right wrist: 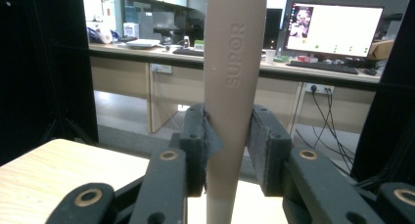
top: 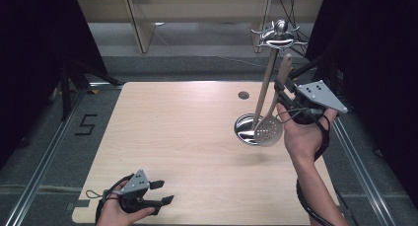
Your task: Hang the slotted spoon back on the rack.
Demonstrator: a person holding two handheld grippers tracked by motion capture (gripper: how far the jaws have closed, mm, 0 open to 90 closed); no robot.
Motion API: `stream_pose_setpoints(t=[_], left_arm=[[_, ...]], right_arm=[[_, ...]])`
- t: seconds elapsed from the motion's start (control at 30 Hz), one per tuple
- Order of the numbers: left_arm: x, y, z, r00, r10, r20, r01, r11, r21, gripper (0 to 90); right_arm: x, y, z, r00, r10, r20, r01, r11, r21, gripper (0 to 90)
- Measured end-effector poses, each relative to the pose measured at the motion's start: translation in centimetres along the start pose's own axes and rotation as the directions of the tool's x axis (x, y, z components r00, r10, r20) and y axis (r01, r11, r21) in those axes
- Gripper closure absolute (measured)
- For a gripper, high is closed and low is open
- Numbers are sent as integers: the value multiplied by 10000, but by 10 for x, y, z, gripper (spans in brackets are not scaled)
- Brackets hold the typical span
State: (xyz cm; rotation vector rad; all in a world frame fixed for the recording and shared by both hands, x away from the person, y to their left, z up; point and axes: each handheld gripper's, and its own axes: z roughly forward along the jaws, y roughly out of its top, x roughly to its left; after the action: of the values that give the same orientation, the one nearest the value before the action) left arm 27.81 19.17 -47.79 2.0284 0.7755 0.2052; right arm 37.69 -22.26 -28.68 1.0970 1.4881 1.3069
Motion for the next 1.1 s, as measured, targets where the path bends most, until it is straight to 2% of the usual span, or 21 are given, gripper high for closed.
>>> stream_pose_setpoints(t=[0.07,0.2,0.27,0.3,0.53,0.57,0.63,0.73,0.9,1.1], left_arm=[[0,0,0,10000,-59,8,59,10000,-47,374],[0,0,0,10000,8,9,-8,10000,3,374],[0,0,0,10000,13,8,-13,10000,-2,374],[0,0,0,10000,2,5,-2,10000,-8,374],[0,0,0,10000,9,13,-9,10000,1,374],[0,0,0,10000,13,14,-13,10000,-1,374],[0,0,0,10000,16,11,-16,10000,1,374],[0,0,0,10000,11,13,-11,10000,6,374],[0,0,0,10000,13,24,-13,10000,7,374],[0,0,0,10000,28,29,-28,10000,20,373]], right_arm=[[-1,0,1,9999,-116,26,117,9999,-53,704],[1,2,3,9999,40,105,-40,10000,17,704],[0,3,4,9999,-139,89,139,9999,2,704],[1,3,4,9999,13,122,-14,10000,64,704],[0,5,9,9998,-125,146,123,9998,154,704],[1,4,9,9997,21,242,-25,9998,174,704],[0,6,10,9996,-194,212,190,9997,167,704],[1,6,11,9997,-54,259,47,9997,251,704],[0,6,14,9994,-211,256,202,9992,336,703],[1,6,16,9995,-188,271,177,9990,413,703]])
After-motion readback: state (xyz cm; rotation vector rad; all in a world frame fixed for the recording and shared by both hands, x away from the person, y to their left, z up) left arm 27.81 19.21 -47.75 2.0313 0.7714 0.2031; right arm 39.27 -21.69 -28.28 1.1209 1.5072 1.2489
